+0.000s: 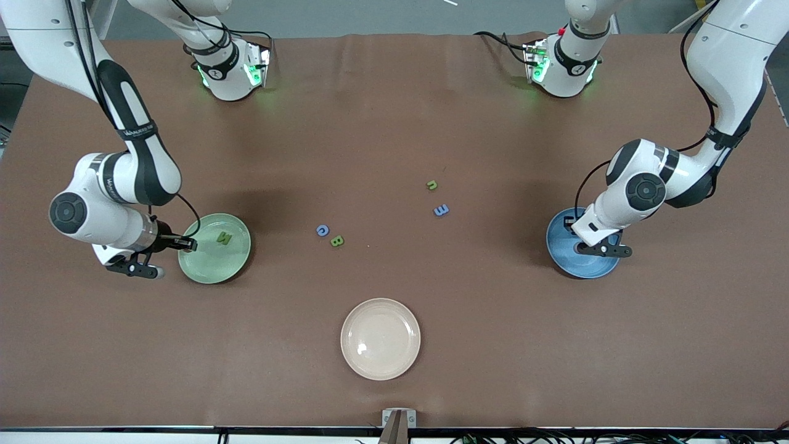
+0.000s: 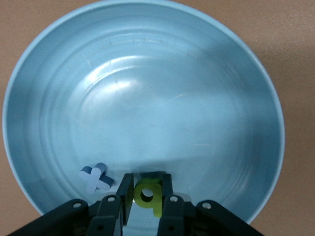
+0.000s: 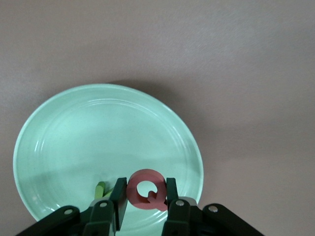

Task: Sort upper and lower case letters into plates
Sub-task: 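Release the q in the blue plate while the right gripper carries Q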

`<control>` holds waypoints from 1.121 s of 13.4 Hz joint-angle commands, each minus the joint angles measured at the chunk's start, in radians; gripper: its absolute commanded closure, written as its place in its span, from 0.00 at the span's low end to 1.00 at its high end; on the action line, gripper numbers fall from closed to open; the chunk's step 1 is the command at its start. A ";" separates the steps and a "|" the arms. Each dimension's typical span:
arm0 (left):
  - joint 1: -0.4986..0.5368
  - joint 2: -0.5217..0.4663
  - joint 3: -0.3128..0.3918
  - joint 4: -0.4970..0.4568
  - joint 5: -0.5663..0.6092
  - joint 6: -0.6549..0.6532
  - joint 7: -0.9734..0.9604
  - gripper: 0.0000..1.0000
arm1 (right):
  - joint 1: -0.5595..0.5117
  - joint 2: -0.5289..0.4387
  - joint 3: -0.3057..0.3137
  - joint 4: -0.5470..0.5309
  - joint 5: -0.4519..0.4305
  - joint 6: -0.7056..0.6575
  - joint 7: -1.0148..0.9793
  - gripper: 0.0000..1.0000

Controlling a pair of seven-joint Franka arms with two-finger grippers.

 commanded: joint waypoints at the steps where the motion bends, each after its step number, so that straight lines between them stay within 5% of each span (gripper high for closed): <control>1: 0.017 -0.004 -0.013 -0.013 0.025 0.018 -0.009 0.77 | -0.009 -0.004 0.016 -0.052 0.014 0.064 -0.013 1.00; 7: 0.019 -0.006 -0.013 -0.013 0.025 0.017 -0.009 0.69 | -0.011 0.074 0.014 -0.052 0.014 0.150 -0.011 0.98; 9: 0.019 -0.016 -0.014 -0.004 0.025 0.015 -0.009 0.11 | -0.009 0.077 0.014 -0.052 0.016 0.152 -0.009 0.98; 10: 0.017 -0.030 -0.019 0.006 0.024 0.000 -0.008 0.02 | -0.011 0.078 0.014 -0.051 0.016 0.150 -0.005 0.94; 11: 0.016 -0.041 -0.031 0.020 0.010 -0.029 -0.008 0.01 | -0.011 0.078 0.016 -0.045 0.017 0.141 0.004 0.61; 12: 0.016 -0.044 -0.066 0.043 -0.007 -0.072 -0.011 0.01 | -0.011 0.077 0.016 -0.043 0.017 0.137 0.004 0.01; 15: 0.016 -0.052 -0.173 0.105 -0.071 -0.195 -0.145 0.01 | 0.002 0.056 0.019 0.029 0.019 0.013 0.016 0.00</control>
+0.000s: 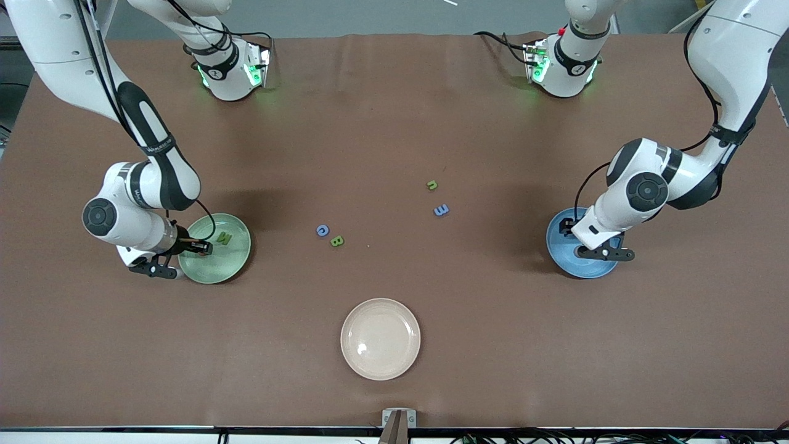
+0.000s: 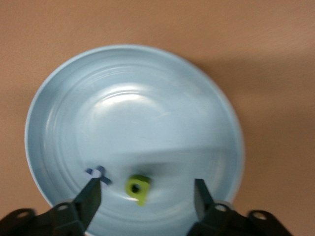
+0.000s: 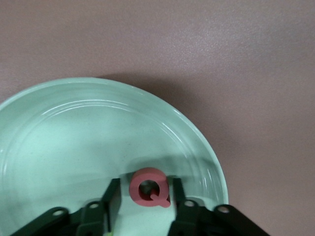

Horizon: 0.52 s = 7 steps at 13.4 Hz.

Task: Sort upper and lower case letters into plates
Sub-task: 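Grasp the blue m with the left gripper while the right gripper grasps C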

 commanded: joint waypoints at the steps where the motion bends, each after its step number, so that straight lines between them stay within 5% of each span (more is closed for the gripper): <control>1: -0.004 -0.029 -0.114 0.042 -0.050 -0.105 -0.153 0.01 | 0.019 -0.039 0.013 0.090 0.027 -0.168 0.046 0.00; 3: -0.046 -0.015 -0.172 0.061 -0.052 -0.113 -0.325 0.00 | 0.070 -0.047 0.013 0.136 0.053 -0.244 0.137 0.00; 7: -0.235 0.066 -0.172 0.139 -0.058 -0.107 -0.685 0.01 | 0.211 -0.041 0.011 0.138 0.113 -0.198 0.379 0.00</control>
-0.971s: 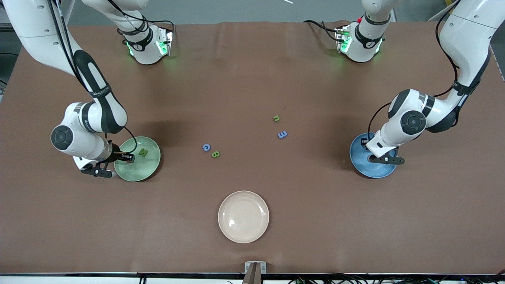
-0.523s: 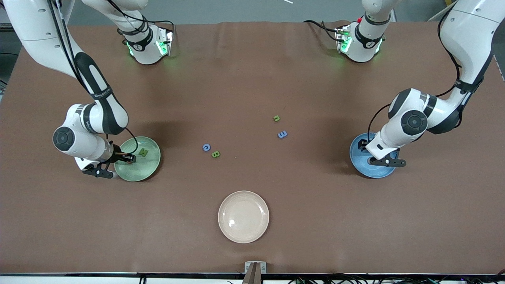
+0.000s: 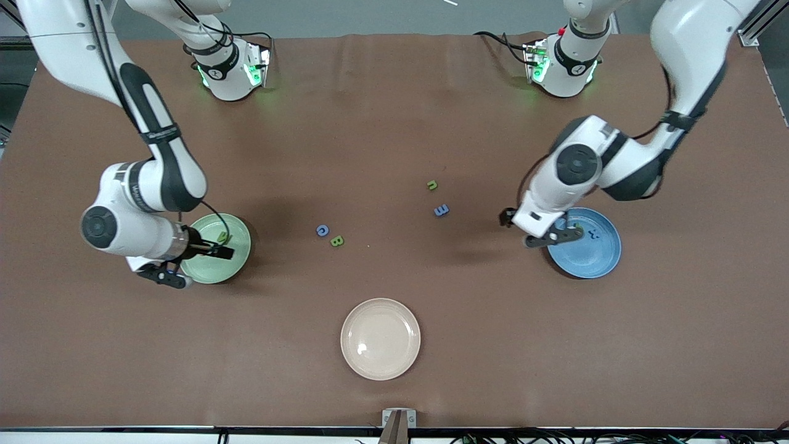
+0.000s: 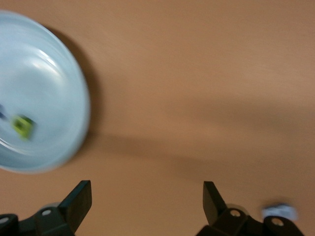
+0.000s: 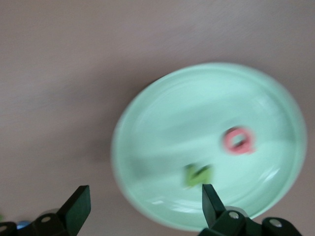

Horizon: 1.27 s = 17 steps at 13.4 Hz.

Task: Sort upper and lower case letters into plates
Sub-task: 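Grasp the blue m with the left gripper while the right gripper grasps C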

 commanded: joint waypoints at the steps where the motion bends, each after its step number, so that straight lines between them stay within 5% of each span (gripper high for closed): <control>1: -0.120 0.095 0.007 0.095 -0.002 -0.013 -0.235 0.00 | 0.119 0.002 -0.006 -0.012 0.019 0.061 0.214 0.00; 4: -0.261 0.171 0.061 0.172 0.007 -0.010 -0.415 0.01 | 0.207 0.040 -0.006 -0.012 0.018 0.164 0.372 0.00; 11: -0.621 0.197 0.368 0.189 -0.002 0.146 -0.685 0.00 | 0.273 0.083 -0.009 -0.064 0.018 0.279 0.500 0.00; 17: -0.636 0.234 0.373 0.188 0.005 0.151 -0.713 0.01 | 0.301 0.085 -0.009 -0.160 0.018 0.417 0.532 0.00</control>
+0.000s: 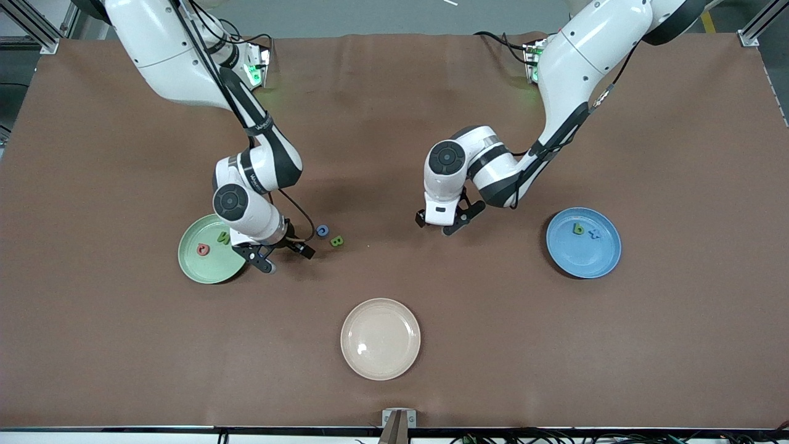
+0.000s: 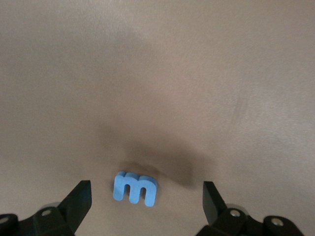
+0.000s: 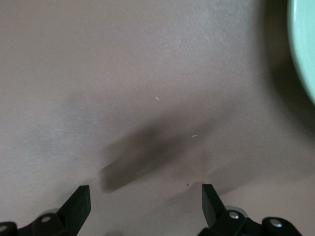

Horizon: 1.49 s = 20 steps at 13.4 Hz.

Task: Sort upper and lower case letters into plates
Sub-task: 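Grasp the blue m with the left gripper while the right gripper grasps C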

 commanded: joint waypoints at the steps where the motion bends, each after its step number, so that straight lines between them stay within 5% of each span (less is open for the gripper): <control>1: -0.012 0.015 0.010 0.005 0.006 0.011 -0.022 0.01 | 0.052 -0.022 -0.011 -0.043 0.007 0.032 0.078 0.00; 12: -0.012 0.017 0.017 -0.033 0.009 0.051 -0.043 0.09 | 0.169 -0.022 -0.041 -0.053 -0.033 0.023 0.229 0.01; 20: -0.010 0.017 0.017 -0.033 0.009 0.051 -0.046 0.44 | 0.178 -0.020 -0.051 -0.055 -0.081 -0.001 0.233 0.15</control>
